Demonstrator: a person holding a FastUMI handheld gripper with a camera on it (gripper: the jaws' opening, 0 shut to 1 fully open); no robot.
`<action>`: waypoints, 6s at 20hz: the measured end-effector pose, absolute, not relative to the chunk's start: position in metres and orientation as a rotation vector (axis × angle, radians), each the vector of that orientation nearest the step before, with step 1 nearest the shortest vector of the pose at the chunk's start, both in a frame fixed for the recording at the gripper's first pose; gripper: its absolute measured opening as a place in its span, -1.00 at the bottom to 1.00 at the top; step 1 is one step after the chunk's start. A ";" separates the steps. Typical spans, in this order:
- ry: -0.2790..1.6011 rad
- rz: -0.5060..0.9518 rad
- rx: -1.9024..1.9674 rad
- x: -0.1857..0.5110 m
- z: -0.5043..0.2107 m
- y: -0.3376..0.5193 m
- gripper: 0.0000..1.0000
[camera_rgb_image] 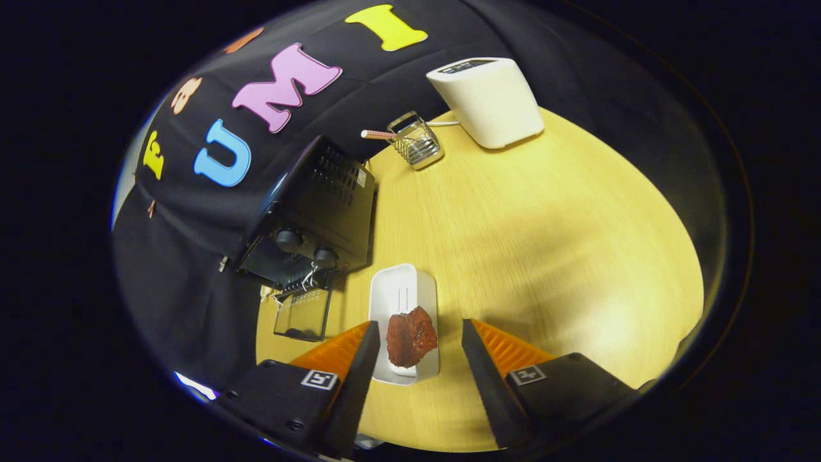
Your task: Open the toaster oven, put the food inside, and close the toaster oven door.
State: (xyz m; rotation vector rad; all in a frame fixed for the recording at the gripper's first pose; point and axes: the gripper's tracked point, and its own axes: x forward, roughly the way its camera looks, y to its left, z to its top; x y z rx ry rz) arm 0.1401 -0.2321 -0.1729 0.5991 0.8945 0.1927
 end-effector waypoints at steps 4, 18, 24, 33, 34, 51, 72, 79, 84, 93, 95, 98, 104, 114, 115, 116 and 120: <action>0.932 0.199 0.641 0.140 -0.178 -0.227 0.27; 0.995 0.250 0.677 0.134 -0.175 -0.221 -0.72; 0.928 0.242 0.602 0.131 -0.135 -0.229 -0.73; 0.801 0.155 0.704 0.106 -0.073 -0.188 -0.73; 0.788 0.154 0.719 0.101 -0.069 -0.178 -0.73; 0.717 0.192 0.819 0.083 -0.065 0.012 -0.73; 0.474 0.113 0.912 0.220 -0.115 0.080 -0.73; 0.366 0.029 0.847 0.247 -0.137 0.095 -0.73; 0.305 -0.020 0.884 0.273 -0.139 0.089 -0.73; 0.318 -0.063 0.724 0.269 -0.143 0.070 -0.28; 0.327 -0.049 0.686 0.267 -0.145 0.070 0.01; 0.347 -0.021 0.628 0.257 -0.142 0.072 0.70; 0.414 0.022 0.496 0.219 -0.147 0.082 0.96; 0.523 0.088 0.174 0.149 -0.133 0.089 0.96; 0.535 0.090 0.151 0.142 -0.134 0.088 0.96; 0.552 0.091 0.130 0.136 -0.137 0.087 0.97; 0.629 0.116 0.096 0.111 -0.155 0.086 0.97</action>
